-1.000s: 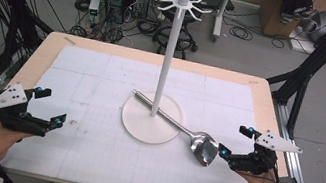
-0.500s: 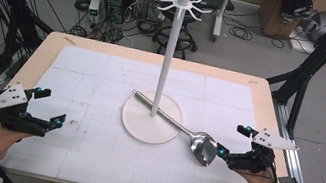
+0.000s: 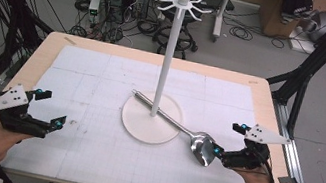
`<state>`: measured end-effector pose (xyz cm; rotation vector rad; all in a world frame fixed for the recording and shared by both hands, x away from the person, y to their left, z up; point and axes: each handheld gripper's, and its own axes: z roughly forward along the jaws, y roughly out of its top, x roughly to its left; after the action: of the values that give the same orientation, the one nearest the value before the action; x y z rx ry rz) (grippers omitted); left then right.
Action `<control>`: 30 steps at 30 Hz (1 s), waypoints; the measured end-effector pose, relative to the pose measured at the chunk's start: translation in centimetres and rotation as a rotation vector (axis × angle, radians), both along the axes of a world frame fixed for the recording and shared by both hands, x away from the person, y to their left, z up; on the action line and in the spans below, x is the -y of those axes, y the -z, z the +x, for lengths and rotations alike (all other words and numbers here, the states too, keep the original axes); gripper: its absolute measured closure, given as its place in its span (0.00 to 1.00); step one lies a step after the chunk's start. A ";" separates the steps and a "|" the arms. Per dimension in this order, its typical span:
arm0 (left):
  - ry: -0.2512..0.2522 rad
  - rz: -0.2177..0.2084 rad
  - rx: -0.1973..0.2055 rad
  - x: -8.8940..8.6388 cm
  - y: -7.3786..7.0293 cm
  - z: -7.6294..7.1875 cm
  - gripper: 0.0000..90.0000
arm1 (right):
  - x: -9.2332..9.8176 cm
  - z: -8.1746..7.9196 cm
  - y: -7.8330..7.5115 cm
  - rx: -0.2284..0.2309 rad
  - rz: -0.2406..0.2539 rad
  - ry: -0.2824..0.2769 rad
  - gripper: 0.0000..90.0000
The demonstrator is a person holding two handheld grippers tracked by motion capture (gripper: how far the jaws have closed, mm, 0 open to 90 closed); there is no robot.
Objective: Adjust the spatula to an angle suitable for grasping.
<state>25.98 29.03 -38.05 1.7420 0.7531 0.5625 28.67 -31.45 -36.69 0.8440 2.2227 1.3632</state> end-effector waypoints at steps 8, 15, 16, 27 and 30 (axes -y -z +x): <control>-0.002 -0.004 0.000 0.0 -0.1 0.0 0.02 | -1.9 1.4 -0.6 -0.048 -0.083 -0.051 0.00; -0.001 -0.005 0.001 0.0 0.0 0.1 0.02 | -3.4 2.3 -1.6 -0.073 -0.122 -0.102 0.00; -0.001 -0.004 0.000 0.0 0.0 0.1 0.02 | -3.5 2.4 -1.7 -0.073 -0.126 -0.109 0.00; 0.006 -0.001 -0.005 0.1 0.0 0.1 0.02 | -4.5 3.6 -2.9 -0.133 -0.160 -0.175 0.17; 0.005 -0.001 -0.006 0.1 0.0 0.1 0.02 | -5.0 3.9 -2.9 -0.153 -0.185 -0.174 0.18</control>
<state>26.07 28.94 -38.05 1.7446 0.7527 0.5540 32.58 -26.48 -33.84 0.7248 2.5464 1.1771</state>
